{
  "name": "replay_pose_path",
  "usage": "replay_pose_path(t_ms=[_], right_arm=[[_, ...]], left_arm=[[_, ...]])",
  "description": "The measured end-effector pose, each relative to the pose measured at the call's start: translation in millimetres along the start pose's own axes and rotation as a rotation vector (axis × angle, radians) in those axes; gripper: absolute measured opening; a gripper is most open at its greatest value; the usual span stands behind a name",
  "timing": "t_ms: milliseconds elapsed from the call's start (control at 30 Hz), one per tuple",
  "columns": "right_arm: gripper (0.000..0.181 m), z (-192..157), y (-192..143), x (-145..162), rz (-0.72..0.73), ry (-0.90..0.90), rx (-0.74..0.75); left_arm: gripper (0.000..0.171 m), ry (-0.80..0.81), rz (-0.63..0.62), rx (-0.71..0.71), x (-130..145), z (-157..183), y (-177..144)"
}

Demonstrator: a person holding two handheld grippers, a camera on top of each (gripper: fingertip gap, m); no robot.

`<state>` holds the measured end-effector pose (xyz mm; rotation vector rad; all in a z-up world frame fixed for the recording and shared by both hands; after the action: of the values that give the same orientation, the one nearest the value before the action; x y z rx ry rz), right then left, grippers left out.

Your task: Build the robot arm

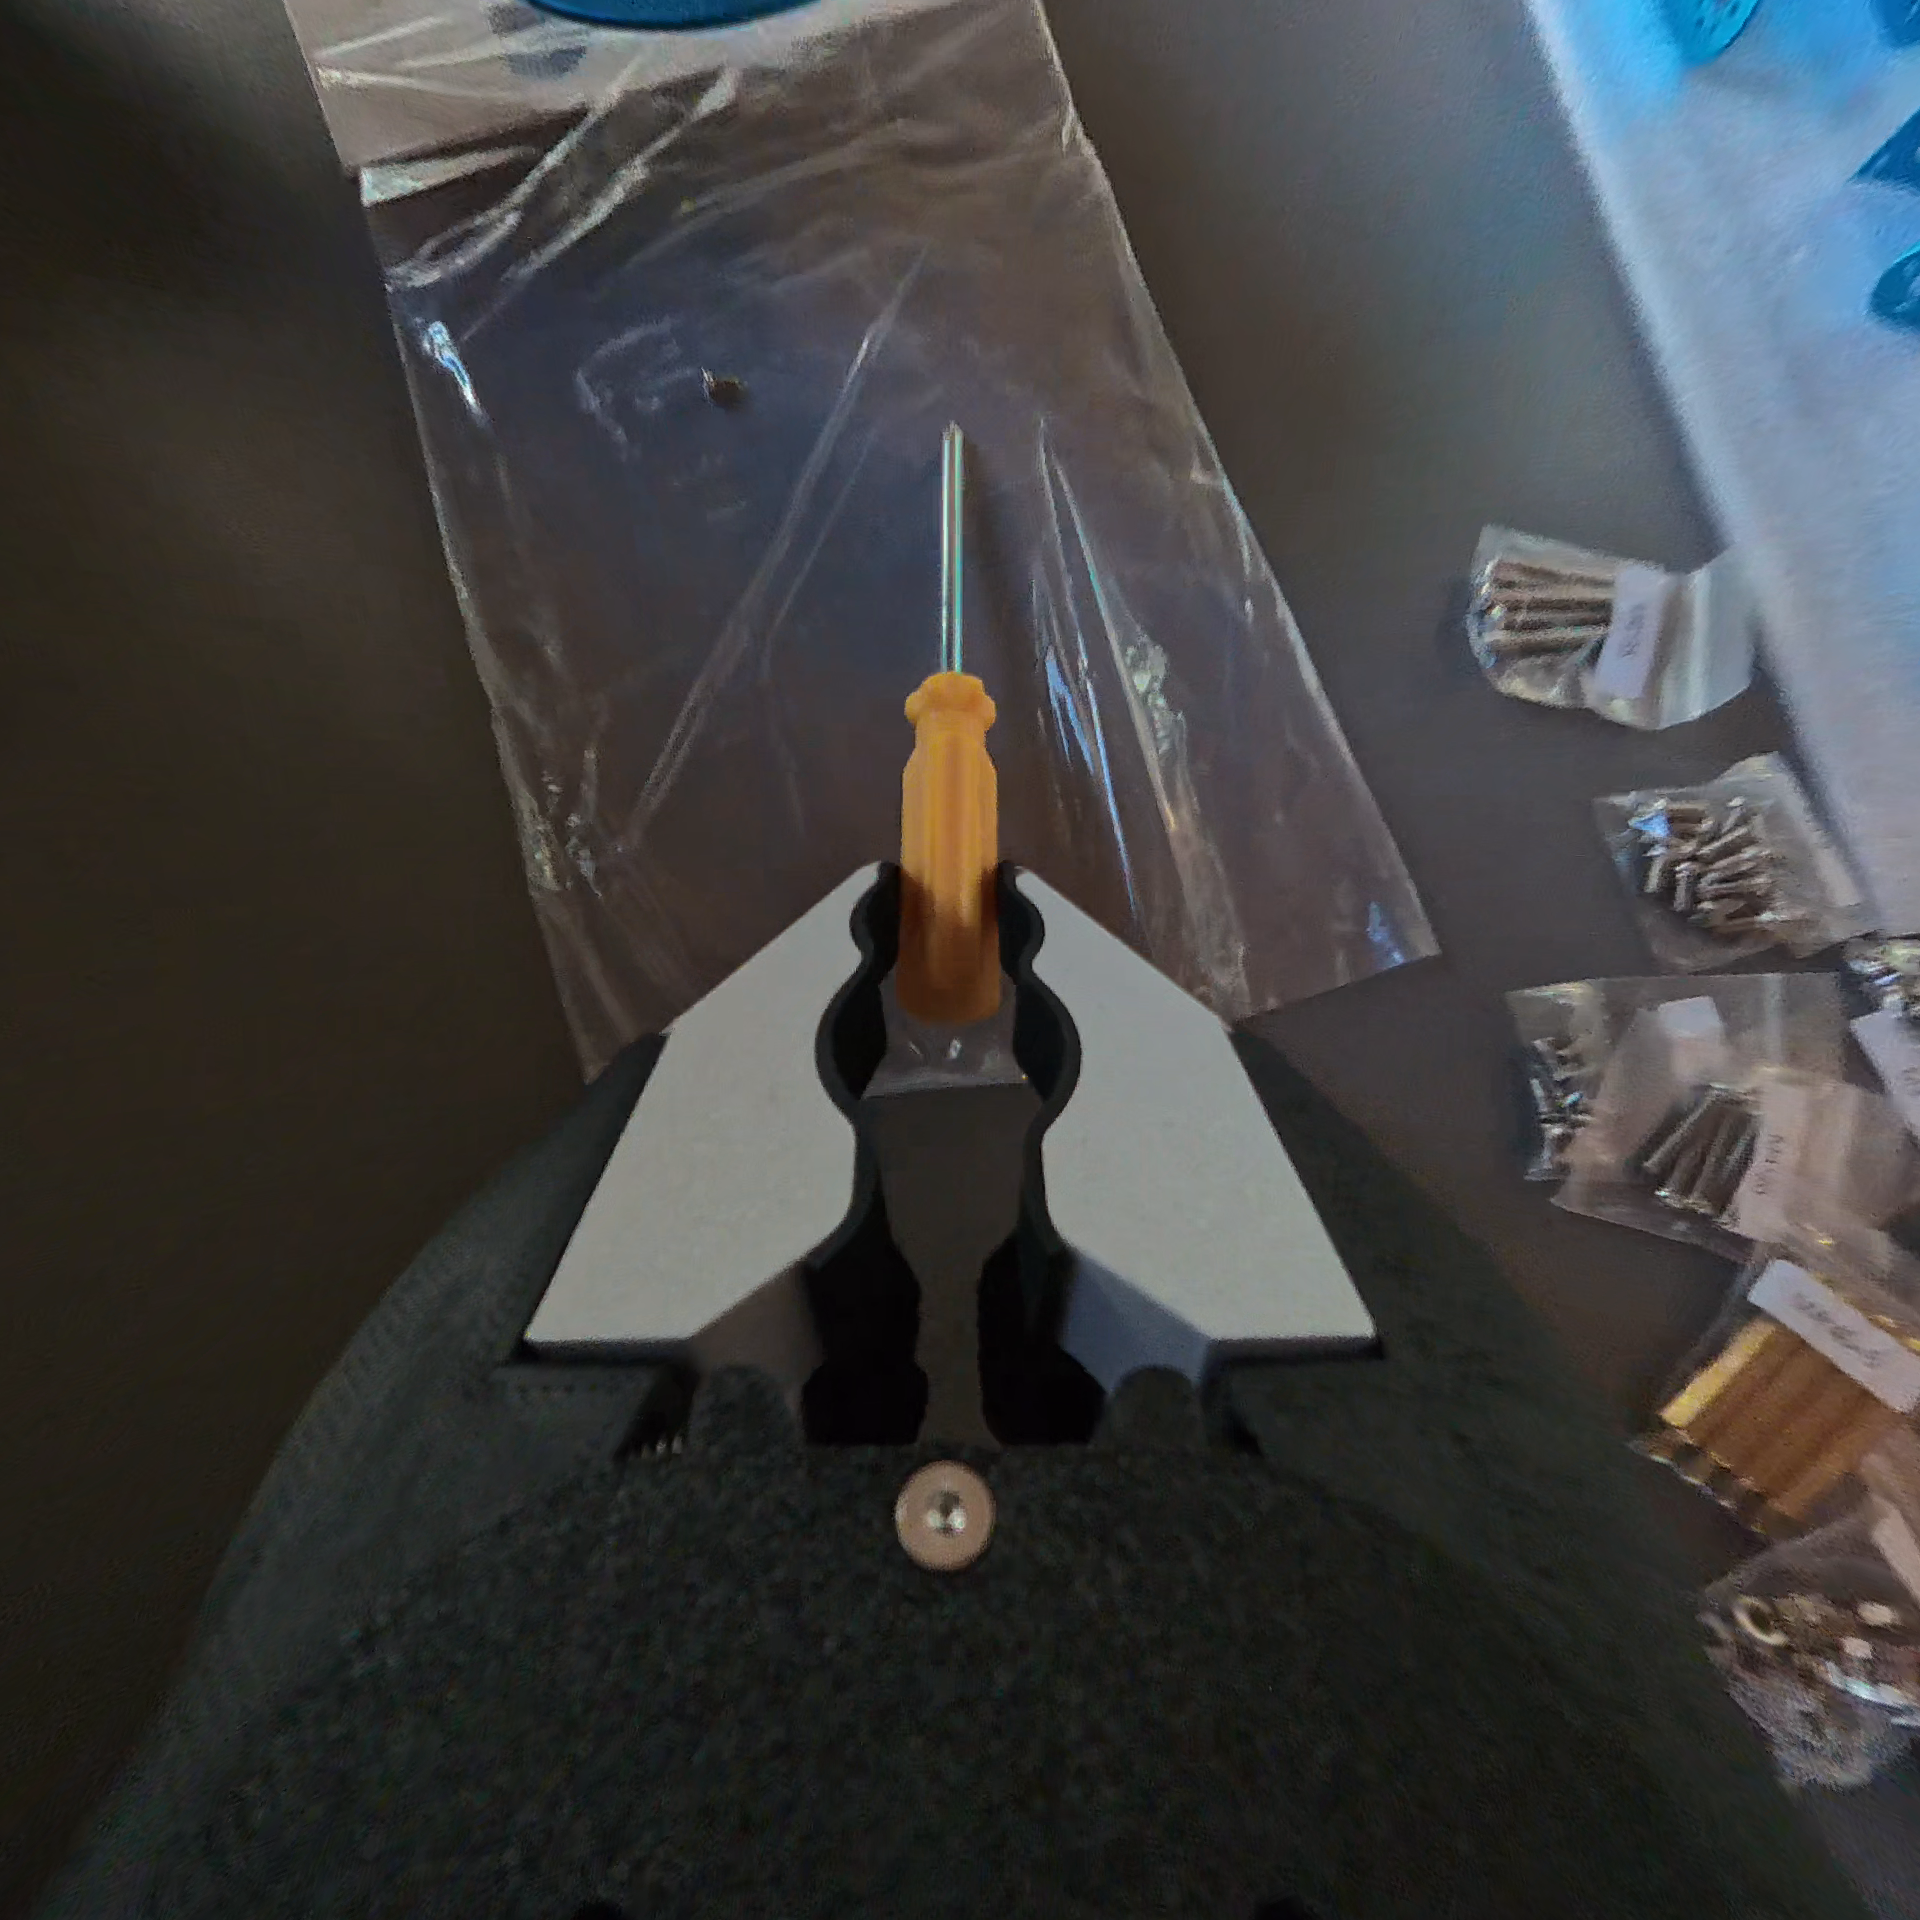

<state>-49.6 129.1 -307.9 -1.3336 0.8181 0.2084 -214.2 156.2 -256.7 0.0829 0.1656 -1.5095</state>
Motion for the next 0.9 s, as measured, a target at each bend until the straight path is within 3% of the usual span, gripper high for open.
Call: replay_pose_path(t_ms=[200,333,467,567,633,733,833,900], right_arm=[[0.021,-3.1,9.7,6.5,0.02,0.097,-0.116],[0.046,-1.6,-2.8,-10.0,0.06,0.148,-0.132],[0.035,-12.9,-18.6,-56.8,0.166,0.268,-0.204],[0.035,-35.5,-10.7,-79.8,0.19,0.52,-0.489],[0.036,-44.5,-3.8,-86.5,0.2,0.632,-0.642],[0.028,-42.9,6.7,-88.3,0.232,0.77,-0.724],[0.003,-45.1,8.2,-90.8,0.286,0.876,-0.841],[0.0,-46.6,11.0,-88.2,0.291,0.943,-0.896]], left_arm=[[0.004,0.013,-0.092,-0.007,14.3,-1.9,14.8],[0.004,0.013,-0.152,-0.015,20.1,-3.3,19.8],[0.004,-0.003,-0.179,0.007,25.8,-0.7,23.5],[0.004,-0.014,-0.186,0.031,30.4,2.3,25.4],[0.004,-0.022,-0.189,0.051,32.8,4.8,25.7],[0.004,-0.027,-0.199,0.065,36.8,6.1,25.7],[0.005,-0.027,-0.217,0.058,40.8,4.3,26.4],[0.005,-0.019,-0.217,0.04,41.6,1.1,26.3]])
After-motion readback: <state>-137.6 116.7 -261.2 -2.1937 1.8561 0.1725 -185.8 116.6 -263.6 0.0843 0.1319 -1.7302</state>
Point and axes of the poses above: each gripper's, where its closed fingertips meet, y out along the fingers, x out of its underside, z = x × y across the jaws, the point moved 2 cm from there along -y, back along the fingers, and after that the axes turned 5 degrees about -z, right-handed, at the moved point
